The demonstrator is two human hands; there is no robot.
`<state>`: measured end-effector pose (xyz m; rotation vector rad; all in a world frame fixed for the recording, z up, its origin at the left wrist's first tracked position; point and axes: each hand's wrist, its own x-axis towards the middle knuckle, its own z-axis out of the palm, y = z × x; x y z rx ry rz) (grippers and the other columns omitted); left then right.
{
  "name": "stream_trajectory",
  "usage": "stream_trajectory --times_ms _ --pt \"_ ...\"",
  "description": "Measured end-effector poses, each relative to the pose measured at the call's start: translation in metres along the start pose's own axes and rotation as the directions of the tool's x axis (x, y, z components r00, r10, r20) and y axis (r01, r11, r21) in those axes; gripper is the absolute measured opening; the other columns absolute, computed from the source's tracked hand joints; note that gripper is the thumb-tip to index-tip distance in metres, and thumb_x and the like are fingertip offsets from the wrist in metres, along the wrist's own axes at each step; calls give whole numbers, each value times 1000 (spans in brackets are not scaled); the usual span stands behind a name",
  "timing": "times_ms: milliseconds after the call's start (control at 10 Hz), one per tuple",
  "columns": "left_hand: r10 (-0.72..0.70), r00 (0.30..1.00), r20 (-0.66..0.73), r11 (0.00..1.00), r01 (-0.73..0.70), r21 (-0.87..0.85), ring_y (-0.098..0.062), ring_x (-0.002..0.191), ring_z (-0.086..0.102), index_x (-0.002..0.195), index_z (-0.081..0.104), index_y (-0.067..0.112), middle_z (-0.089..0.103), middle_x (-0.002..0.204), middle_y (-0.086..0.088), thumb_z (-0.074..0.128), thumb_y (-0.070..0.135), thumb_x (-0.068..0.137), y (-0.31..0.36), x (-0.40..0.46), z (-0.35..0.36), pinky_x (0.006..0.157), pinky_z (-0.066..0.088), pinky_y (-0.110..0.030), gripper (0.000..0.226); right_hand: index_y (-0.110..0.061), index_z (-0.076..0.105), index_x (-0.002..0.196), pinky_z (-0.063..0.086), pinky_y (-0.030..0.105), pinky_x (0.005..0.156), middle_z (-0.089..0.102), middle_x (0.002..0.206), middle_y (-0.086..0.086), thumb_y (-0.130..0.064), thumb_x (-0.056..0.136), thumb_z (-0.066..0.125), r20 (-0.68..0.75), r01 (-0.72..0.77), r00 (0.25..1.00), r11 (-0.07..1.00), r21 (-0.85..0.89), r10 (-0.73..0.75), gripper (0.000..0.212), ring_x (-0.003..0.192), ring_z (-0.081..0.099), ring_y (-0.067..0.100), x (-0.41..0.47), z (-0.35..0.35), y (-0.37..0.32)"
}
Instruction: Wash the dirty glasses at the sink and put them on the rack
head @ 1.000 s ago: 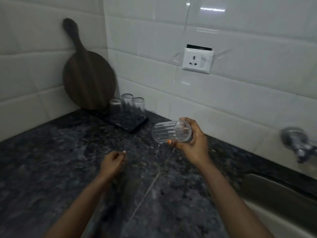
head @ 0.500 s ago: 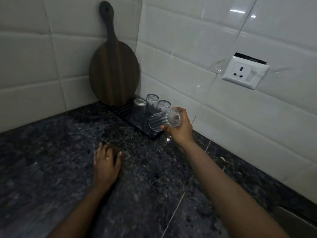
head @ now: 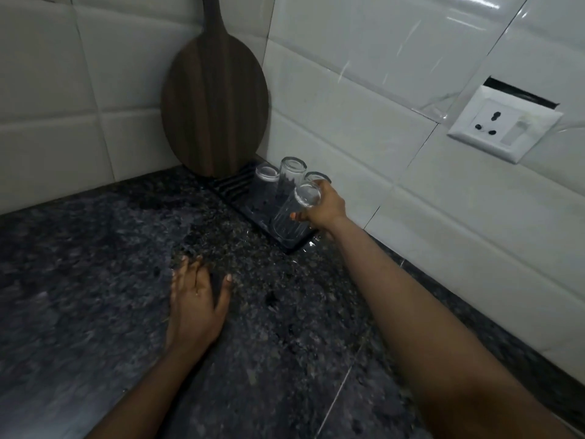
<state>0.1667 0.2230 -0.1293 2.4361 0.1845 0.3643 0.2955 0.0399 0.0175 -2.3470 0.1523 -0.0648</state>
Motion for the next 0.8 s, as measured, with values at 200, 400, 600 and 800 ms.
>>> stream_trajectory --times_ms 200,400,600,800 --pt "3 1000 -4 1000 -3 0 -35 139 27 122 50 -3 48 137 -22 41 42 93 -2 0 2 116 21 -48 55 -18 36 137 52 46 91 49 135 14 -15 64 84 53 -66 996 995 -76 70 88 106 58 33 20 1 -2" --pt "-8 1000 10 1000 8 6 -35 141 25 125 49 -3 46 140 -22 34 46 91 0 0 2 117 17 -46 62 -9 32 137 43 34 96 50 135 14 -31 72 78 39 -12 999 962 -273 23 83 124 48 32 20 4 -3" --pt "-5 1000 21 1000 5 -14 -32 142 23 126 49 -2 44 142 -20 39 42 94 2 0 0 118 15 -45 56 -13 48 125 45 34 93 59 126 11 -37 71 78 -48 -37 998 982 -185 29 66 117 54 29 16 9 2" --pt "-4 1000 29 1000 4 6 -30 143 20 127 49 0 39 146 -18 37 41 94 0 0 0 118 13 -43 55 -11 63 80 51 33 79 65 87 7 -23 73 78 -151 -99 983 994 43 104 20 83 60 21 1 18 29"
